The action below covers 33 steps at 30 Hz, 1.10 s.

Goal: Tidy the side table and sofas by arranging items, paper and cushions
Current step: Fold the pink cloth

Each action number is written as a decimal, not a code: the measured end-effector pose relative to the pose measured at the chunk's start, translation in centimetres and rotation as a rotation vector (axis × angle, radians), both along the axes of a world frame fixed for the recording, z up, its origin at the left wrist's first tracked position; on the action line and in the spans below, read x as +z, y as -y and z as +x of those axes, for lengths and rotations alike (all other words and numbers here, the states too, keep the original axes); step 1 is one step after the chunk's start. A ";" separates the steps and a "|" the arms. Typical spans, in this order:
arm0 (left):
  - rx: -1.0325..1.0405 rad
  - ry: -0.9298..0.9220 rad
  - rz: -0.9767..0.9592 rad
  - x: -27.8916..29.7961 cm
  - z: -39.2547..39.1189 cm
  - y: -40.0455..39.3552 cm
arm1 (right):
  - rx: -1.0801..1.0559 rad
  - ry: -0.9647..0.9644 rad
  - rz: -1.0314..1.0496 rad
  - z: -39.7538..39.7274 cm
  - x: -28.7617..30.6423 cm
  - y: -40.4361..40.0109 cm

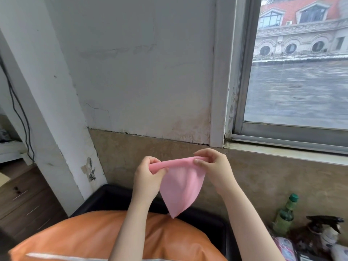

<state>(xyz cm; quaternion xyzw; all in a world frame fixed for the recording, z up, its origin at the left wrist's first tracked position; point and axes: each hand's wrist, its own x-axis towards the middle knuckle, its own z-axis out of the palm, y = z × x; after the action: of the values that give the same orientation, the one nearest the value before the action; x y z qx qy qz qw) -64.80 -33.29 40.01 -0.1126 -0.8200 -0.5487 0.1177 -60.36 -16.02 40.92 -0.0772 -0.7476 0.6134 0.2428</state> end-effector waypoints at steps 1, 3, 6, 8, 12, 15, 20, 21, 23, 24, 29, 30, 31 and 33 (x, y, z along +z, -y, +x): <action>0.002 -0.015 0.008 0.0 0.0 0.1 | 0.002 0.000 -0.044 0.1 0.0 -0.2; -0.012 -0.023 0.044 0.0 0.0 0.3 | -0.015 -0.005 -0.121 0.2 -0.1 -0.6; -0.055 0.002 0.153 0.1 -0.4 0.5 | -0.068 -0.007 -0.157 0.3 -0.2 -0.8; -0.073 -0.005 0.180 0.0 -0.6 0.6 | -0.077 -0.007 -0.166 0.4 -0.2 -0.7; -0.073 -0.035 0.159 -0.1 -0.6 0.4 | -0.072 -0.005 -0.319 0.2 0.0 -0.4; -0.066 -0.043 0.173 -0.2 -0.6 0.2 | -0.004 -0.010 -0.557 0.1 0.4 -0.3; -0.056 -0.062 0.229 -0.4 -0.8 0.1 | 0.015 -0.069 -0.545 0.1 0.0 -0.5; -0.059 -0.090 0.236 -0.4 -0.8 0.1 | 0.011 -0.084 -0.508 0.1 0.0 -0.4; -0.070 -0.145 0.249 -0.4 -0.7 0.1 | -0.017 -0.105 -0.429 0.0 0.0 -0.3; -0.078 -0.160 0.252 -0.4 -0.6 0.1 | -0.032 -0.107 -0.396 0.0 0.0 -0.3; -0.145 -0.129 0.229 -0.6 -0.7 0.6 | 0.010 0.019 -0.314 -0.3 -0.3 -0.8; -0.174 -0.106 0.215 -0.6 -0.8 0.8 | 0.019 0.065 -0.322 -0.3 -0.4 -0.9; -0.209 -0.074 0.196 -0.6 -0.9 0.9 | 0.027 0.111 -0.341 -0.3 -0.4 -1.1; -0.279 0.001 0.159 -0.5 -0.9 1.2 | 0.056 0.189 -0.396 -0.1 -0.3 -1.5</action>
<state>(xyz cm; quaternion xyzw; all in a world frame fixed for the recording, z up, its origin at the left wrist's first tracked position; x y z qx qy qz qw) -65.70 -34.45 39.51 -0.2157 -0.7504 -0.6229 0.0485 -60.50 -14.56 40.59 -0.1599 -0.6337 0.7448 0.1345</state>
